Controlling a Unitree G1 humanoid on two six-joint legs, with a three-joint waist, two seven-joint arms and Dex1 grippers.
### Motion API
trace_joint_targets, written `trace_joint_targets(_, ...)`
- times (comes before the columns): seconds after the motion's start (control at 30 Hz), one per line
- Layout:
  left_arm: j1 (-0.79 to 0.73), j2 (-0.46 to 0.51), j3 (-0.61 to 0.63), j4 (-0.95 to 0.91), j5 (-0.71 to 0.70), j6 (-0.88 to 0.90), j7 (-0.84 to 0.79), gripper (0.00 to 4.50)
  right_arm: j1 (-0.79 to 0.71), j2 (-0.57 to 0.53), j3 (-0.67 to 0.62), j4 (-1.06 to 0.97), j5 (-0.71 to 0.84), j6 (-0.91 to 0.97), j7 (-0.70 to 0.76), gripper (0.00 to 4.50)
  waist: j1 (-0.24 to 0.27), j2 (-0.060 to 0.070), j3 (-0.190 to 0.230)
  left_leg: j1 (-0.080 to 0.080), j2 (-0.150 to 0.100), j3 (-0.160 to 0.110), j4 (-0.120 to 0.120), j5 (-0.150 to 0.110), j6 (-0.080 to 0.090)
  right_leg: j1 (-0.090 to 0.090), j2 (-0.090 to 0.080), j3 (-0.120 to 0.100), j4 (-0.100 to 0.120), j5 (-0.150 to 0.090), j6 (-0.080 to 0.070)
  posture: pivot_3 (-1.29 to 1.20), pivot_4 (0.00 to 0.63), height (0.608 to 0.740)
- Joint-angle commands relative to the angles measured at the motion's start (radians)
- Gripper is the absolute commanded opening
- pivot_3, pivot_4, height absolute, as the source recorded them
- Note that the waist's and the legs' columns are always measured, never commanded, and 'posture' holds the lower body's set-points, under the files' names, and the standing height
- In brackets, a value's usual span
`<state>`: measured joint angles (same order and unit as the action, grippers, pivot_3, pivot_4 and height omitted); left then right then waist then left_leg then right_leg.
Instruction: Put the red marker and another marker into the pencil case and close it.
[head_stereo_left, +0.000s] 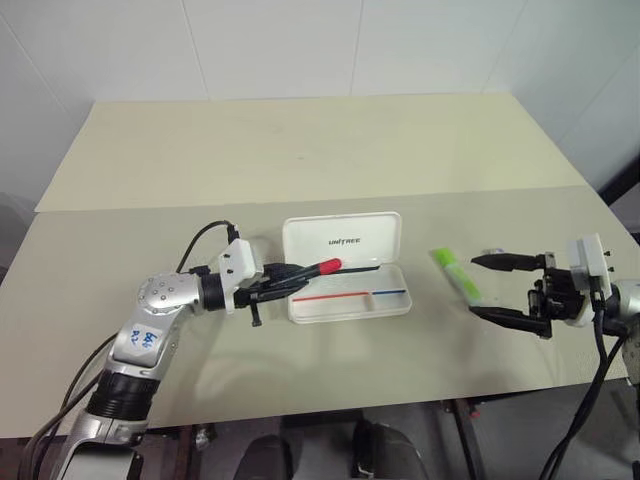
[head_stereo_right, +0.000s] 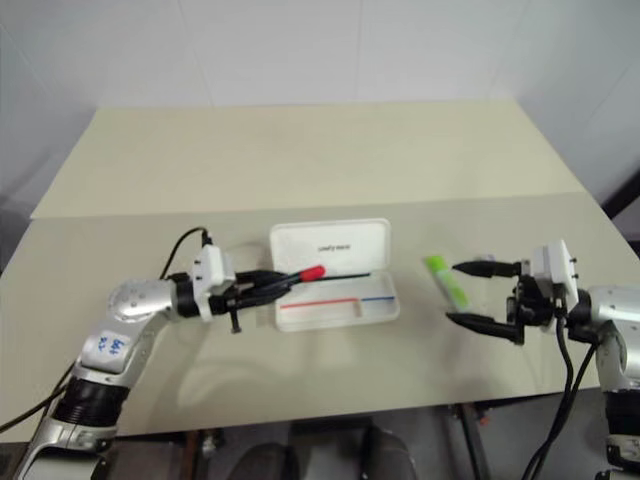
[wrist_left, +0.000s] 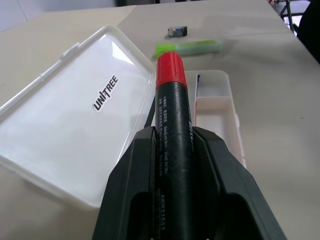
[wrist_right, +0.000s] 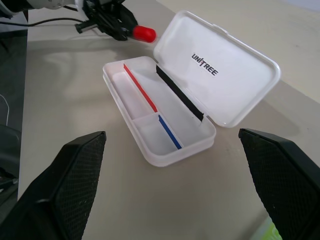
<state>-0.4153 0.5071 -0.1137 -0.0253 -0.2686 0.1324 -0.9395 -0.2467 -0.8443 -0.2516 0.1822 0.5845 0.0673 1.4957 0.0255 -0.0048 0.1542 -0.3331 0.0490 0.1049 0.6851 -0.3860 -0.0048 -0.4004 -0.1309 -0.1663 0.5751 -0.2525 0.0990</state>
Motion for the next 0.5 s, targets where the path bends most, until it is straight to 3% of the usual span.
trace_joint_targets(0.03, -0.086, -0.052, -0.053, 0.044, 0.054, 0.003, 0.034, 1.01, 0.012, 0.021, -0.031, -0.086, 0.028, 0.008, -0.046, 4.5, 0.005, 0.0, 0.0, 0.0, 0.0, 0.0, 0.0, 0.0, 0.0, 0.0, 0.0, 0.0, 0.0, 0.0, 0.0, 0.0, 0.15, 0.74)
trace_joint_targets(0.5, -0.142, -0.113, -0.162, 0.131, 0.129, -0.021, -0.014, 1.01, 0.036, 0.073, -0.019, -0.219, 0.041, 0.057, -0.142, 4.5, 0.002, 0.0, 0.0, -0.001, -0.001, -0.001, 0.001, 0.0, 0.001, 0.001, 0.0, 0.0, -0.001, 0.001, 0.001, 0.0, 0.15, 0.74)
